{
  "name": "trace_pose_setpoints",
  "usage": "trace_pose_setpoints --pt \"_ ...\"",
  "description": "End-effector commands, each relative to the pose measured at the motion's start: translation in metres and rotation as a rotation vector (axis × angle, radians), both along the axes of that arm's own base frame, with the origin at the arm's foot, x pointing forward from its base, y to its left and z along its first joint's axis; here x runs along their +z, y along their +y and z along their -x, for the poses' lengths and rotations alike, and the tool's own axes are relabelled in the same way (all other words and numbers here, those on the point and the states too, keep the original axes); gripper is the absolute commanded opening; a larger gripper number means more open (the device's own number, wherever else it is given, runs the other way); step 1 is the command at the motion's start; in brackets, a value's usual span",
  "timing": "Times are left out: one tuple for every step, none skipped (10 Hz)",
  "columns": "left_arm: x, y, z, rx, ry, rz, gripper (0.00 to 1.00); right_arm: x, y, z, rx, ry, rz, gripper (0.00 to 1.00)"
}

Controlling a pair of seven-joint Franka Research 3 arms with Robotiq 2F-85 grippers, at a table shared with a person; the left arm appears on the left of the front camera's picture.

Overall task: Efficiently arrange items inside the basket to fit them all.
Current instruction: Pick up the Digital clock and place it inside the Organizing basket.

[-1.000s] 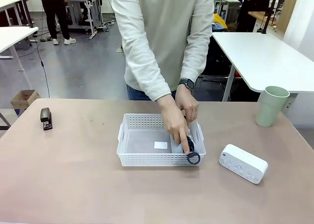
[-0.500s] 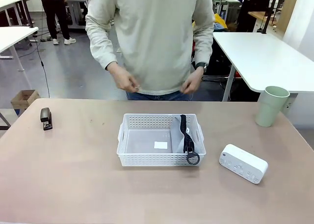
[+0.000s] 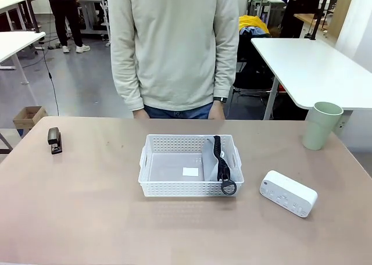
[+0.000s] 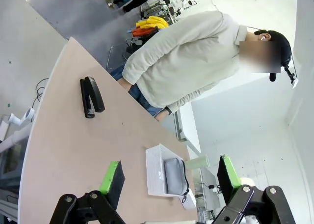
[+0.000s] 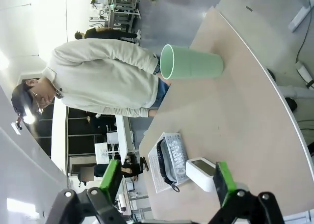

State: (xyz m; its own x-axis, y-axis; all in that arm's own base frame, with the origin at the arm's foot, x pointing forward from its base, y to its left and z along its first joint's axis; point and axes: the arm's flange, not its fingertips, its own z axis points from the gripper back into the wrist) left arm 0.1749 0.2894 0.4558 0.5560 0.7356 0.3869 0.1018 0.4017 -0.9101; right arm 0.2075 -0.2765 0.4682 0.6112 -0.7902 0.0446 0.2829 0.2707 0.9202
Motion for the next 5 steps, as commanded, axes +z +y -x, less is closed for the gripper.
trace_pose_setpoints --pt "0.001 0.002 -0.002 -0.002 -0.036 -0.009 1.00 0.009 0.050 -0.014 0.181 -0.027 0.055 1.00" --pt "0.001 0.002 -0.002 -0.002 -0.036 -0.009 1.00 0.012 0.113 -0.026 0.349 -0.004 0.189 1.00" --pt "0.001 0.002 -0.002 -0.002 -0.036 -0.009 1.00 0.004 0.182 -0.031 0.561 0.042 0.361 1.00" --pt "0.001 0.002 -0.002 -0.002 -0.036 -0.009 1.00 -0.011 0.249 -0.032 0.770 0.097 0.549 1.00" --pt "0.001 0.002 -0.002 -0.002 -0.036 -0.009 1.00 -0.026 0.298 -0.027 0.938 0.124 0.677 1.00"
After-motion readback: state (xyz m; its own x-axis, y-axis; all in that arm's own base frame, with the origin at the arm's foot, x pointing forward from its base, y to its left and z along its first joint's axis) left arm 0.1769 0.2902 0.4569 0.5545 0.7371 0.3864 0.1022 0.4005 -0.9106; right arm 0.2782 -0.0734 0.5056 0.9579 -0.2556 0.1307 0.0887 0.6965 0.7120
